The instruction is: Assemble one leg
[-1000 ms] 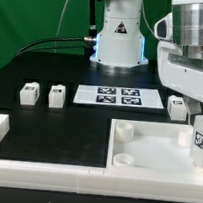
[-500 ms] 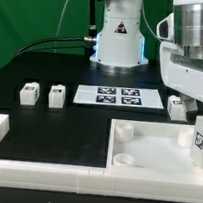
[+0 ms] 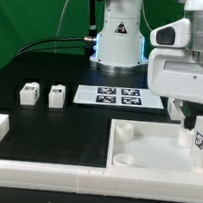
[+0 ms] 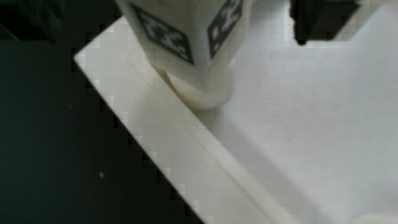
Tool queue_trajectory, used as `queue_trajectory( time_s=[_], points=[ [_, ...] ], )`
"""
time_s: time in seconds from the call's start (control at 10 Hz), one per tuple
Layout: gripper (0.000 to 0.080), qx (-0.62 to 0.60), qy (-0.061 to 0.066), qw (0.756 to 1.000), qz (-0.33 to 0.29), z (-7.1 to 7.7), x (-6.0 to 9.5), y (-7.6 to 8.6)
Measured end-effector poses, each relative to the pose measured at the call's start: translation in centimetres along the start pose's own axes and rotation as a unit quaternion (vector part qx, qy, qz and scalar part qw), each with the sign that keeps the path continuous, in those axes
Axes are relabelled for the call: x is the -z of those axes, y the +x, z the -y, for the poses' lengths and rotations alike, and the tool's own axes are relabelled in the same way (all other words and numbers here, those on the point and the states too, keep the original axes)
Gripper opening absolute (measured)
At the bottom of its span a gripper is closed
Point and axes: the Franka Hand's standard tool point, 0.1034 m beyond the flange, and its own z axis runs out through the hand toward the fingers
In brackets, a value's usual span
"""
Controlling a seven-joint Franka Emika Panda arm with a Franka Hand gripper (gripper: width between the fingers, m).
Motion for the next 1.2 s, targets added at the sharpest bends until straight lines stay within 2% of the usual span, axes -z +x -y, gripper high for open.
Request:
queue_trajectory(
  time_s=[0.3, 0.6, 0.7, 0.9, 1.1, 1.2],
  points=[
    [0.0649, 0.160, -0.002, 0.987, -0.003, -0.32, -0.06, 0.33],
    [0.0649, 0.326, -0.010, 0.945, -0.006, -0.41, 0.41, 0.84],
    [0.0649, 0.381, -0.013, 0.925, -0.005, -0.44, 0.62, 1.06],
    [0.0649, 0.382, -0.013, 0.924, -0.005, -0.47, 0.55, 1.01],
    [0.0397, 0.382, -0.013, 0.924, -0.005, -0.47, 0.54, 1.01],
    [0.0397, 0.382, -0.013, 0.924, -0.005, -0.49, 0.54, 1.02]
  ],
)
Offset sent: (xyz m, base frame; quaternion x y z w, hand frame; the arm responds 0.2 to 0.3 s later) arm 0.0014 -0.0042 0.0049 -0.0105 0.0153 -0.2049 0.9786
